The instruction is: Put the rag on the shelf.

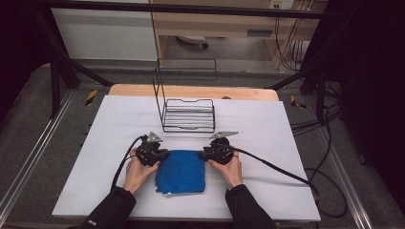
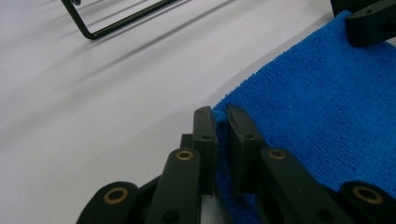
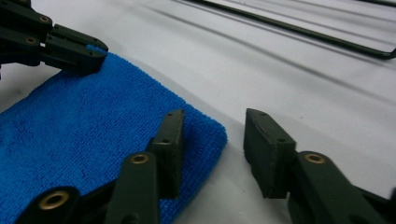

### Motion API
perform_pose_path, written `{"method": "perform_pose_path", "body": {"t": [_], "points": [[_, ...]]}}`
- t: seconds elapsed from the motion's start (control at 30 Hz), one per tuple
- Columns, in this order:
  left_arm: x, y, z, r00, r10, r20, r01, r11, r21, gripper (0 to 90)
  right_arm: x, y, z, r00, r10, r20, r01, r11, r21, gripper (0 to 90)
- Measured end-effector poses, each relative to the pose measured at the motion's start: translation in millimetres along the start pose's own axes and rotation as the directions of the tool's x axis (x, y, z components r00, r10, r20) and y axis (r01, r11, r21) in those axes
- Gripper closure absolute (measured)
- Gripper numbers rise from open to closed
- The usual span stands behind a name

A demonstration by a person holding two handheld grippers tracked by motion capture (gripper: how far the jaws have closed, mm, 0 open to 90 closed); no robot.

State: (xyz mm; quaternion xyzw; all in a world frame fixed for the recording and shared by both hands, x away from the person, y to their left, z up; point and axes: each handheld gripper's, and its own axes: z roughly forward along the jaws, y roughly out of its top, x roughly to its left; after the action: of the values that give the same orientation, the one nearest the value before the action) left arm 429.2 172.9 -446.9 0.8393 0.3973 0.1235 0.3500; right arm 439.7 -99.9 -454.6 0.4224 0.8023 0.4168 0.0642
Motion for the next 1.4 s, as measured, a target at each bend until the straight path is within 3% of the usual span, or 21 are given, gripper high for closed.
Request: {"method": "perform_pose_path", "body": {"t": [0.23,0.37,0.7,0.9,1.07,1.4], "points": [[0.5,-0.3,-0.2,1.0000,-0.002,0.004,0.002,1.0000,-0.002,82.4,4.6,2.6,3.1,1.0000,0.009,-0.002,-0.008,0.999,0.038,72.6],[1.0,-1.0,-0.3,1.0000,-0.003,0.004,0.003,1.0000,-0.007,82.4,5.1,4.4,3.7,0.9988,0.047,-0.016,-0.046,0.997,0.061,81.3],[3.7,-1.2,-1.2,0.9993,-0.024,0.027,0.025,0.9996,-0.014,83.6,3.7,7.7,0.8,0.9966,0.075,-0.034,-0.072,0.995,0.074,85.2],[5.5,-0.4,-6.3,0.9984,-0.040,0.040,0.042,0.9984,-0.038,84.4,5.7,9.8,-5.0,0.9965,0.073,-0.041,-0.071,0.996,0.048,85.5],[4.7,1.2,-17.8,0.9973,-0.048,0.055,0.053,0.9945,-0.090,84.6,10.0,11.1,-14.2,0.9974,0.059,-0.043,-0.058,0.998,0.007,85.5],[1.9,1.0,-34.8,0.9968,-0.046,0.065,0.055,0.9882,-0.143,84.6,17.2,12.9,-29.1,0.9974,0.037,-0.062,-0.040,0.998,-0.056,85.5]]}}
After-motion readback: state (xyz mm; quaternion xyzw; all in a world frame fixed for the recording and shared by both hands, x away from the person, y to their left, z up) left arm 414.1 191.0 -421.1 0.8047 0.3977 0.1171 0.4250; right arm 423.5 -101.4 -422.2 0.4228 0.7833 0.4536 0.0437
